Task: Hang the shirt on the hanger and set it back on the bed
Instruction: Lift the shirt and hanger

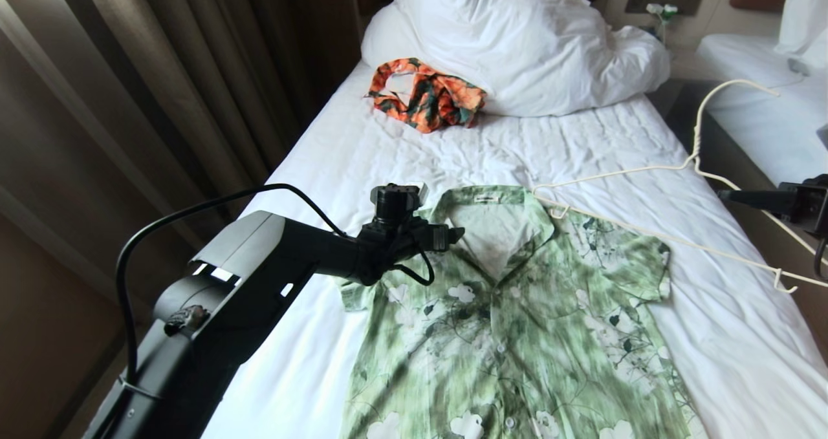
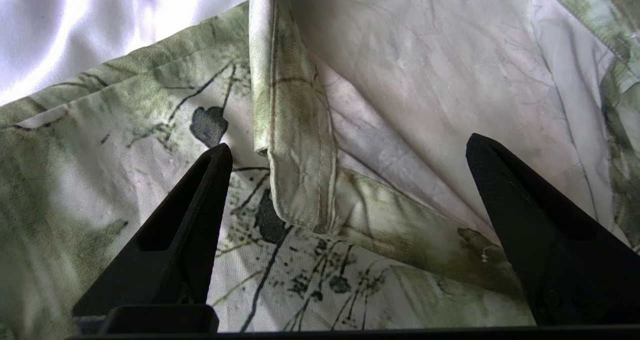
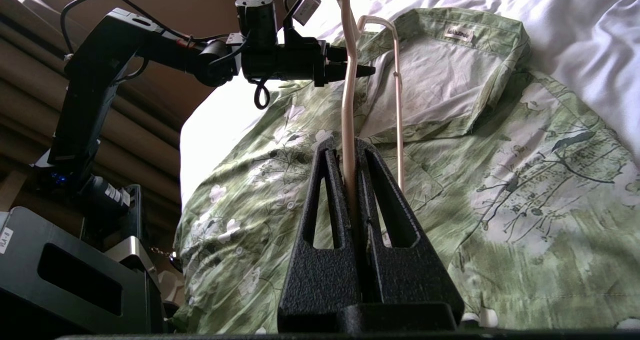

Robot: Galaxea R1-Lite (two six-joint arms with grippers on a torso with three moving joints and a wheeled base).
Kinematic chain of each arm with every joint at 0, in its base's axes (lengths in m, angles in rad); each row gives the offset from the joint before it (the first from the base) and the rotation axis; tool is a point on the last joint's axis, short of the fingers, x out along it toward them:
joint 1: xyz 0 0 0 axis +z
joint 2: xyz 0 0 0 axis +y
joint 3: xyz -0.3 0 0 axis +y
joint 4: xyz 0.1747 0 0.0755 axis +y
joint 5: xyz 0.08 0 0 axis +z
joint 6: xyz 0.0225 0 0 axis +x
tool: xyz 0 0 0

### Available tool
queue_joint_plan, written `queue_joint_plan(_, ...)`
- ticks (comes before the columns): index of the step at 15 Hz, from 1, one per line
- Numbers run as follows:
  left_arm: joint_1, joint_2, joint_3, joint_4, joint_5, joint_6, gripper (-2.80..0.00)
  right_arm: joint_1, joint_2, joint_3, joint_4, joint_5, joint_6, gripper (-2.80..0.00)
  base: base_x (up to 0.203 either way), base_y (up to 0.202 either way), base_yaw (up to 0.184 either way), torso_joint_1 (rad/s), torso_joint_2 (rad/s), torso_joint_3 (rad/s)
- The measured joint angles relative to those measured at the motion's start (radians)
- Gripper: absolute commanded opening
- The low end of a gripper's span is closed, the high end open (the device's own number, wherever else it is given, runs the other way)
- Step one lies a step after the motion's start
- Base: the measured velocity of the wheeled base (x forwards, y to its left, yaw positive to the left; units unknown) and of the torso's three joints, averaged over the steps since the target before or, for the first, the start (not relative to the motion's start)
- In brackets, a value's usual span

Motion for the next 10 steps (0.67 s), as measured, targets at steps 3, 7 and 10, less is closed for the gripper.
queue_joint_plan(3, -0.004, 0.017, -0.025, -0.001, -0.001, -0.002, 0.00, 0.002, 0.001, 0.000, 0.001, 0.000, 0.000, -2.80, 0.000, 0.000, 0.000, 0.000, 0.00, 0.000)
queue_joint_plan(7, -0.003, 0.054, -0.076, -0.003, 0.012, -0.005, -1.85, 0.002, 0.006, 0.003, 0.003, 0.000, 0.000, -2.80, 0.000, 0.000, 0.000, 0.000, 0.00, 0.000)
queue_joint_plan(10, -0.004, 0.074, -0.093, -0.003, 0.012, -0.005, -2.80, 0.002, 0.004, 0.003, 0.003, 0.000, 0.000, -2.80, 0.000, 0.000, 0.000, 0.000, 0.00, 0.000)
